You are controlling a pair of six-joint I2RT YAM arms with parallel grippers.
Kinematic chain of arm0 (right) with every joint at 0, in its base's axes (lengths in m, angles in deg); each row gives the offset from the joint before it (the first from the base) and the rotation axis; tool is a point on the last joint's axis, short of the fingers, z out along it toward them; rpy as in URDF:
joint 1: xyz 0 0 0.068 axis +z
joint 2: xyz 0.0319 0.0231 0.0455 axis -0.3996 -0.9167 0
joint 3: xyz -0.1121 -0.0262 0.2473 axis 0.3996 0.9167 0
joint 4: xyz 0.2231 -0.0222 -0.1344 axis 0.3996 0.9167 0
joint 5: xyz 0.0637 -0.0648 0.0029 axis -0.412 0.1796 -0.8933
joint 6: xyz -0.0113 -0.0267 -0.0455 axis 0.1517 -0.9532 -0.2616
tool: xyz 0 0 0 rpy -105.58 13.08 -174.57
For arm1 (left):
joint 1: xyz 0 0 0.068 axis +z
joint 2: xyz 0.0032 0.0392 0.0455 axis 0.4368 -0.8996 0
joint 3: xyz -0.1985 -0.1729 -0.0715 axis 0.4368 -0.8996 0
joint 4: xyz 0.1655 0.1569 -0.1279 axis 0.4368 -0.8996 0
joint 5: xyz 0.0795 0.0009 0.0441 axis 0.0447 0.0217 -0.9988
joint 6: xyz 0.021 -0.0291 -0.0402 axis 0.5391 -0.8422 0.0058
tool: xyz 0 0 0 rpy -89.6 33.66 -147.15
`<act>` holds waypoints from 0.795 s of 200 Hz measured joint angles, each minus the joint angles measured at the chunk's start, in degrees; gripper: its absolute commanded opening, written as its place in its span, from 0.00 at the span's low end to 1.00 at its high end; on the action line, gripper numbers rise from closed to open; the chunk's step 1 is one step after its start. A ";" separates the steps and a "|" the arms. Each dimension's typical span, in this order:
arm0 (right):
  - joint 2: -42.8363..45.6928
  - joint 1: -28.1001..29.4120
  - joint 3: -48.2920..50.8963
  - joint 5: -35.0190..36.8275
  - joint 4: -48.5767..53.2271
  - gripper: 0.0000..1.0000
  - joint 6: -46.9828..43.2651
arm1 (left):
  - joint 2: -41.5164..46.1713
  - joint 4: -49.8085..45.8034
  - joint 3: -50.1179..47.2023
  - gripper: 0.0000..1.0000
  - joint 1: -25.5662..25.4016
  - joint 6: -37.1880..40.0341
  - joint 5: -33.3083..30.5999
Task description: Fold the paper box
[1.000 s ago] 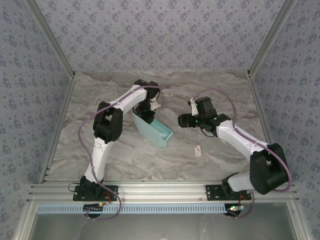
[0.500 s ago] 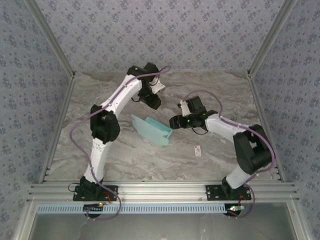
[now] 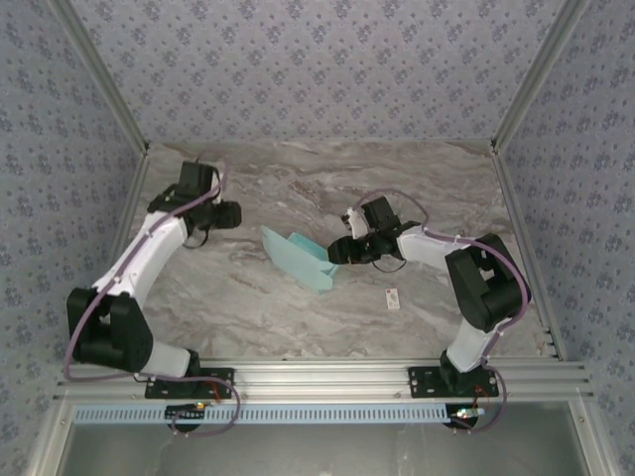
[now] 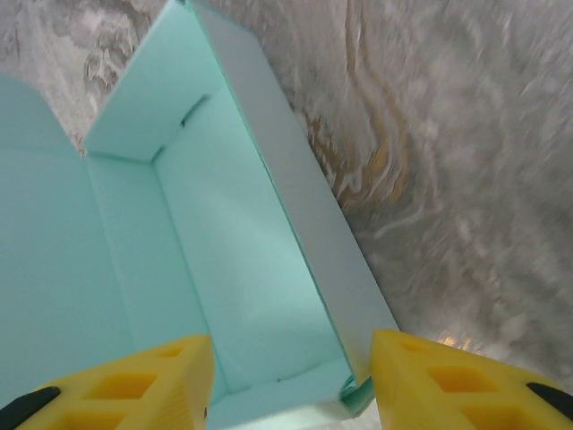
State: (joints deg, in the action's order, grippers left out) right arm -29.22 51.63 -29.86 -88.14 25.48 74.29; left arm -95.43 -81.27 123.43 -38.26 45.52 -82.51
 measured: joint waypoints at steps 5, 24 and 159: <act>0.00 0.15 0.85 -0.74 -0.74 0.51 0.74 | 0.98 1.14 -2.51 0.52 0.00 -0.96 -0.13; 0.02 1.40 3.21 -2.97 -2.56 0.51 3.34 | 3.67 5.53 -12.20 0.51 -0.02 -4.96 0.11; 10.27 -3.50 5.64 2.08 -3.65 0.69 5.40 | -12.41 31.98 -19.67 0.48 -10.36 -21.29 16.55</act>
State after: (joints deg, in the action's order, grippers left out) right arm -18.95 48.13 -24.22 -86.06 21.83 79.69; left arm -107.84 -49.29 103.76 -48.62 24.24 -65.97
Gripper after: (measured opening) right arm 0.689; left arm 0.482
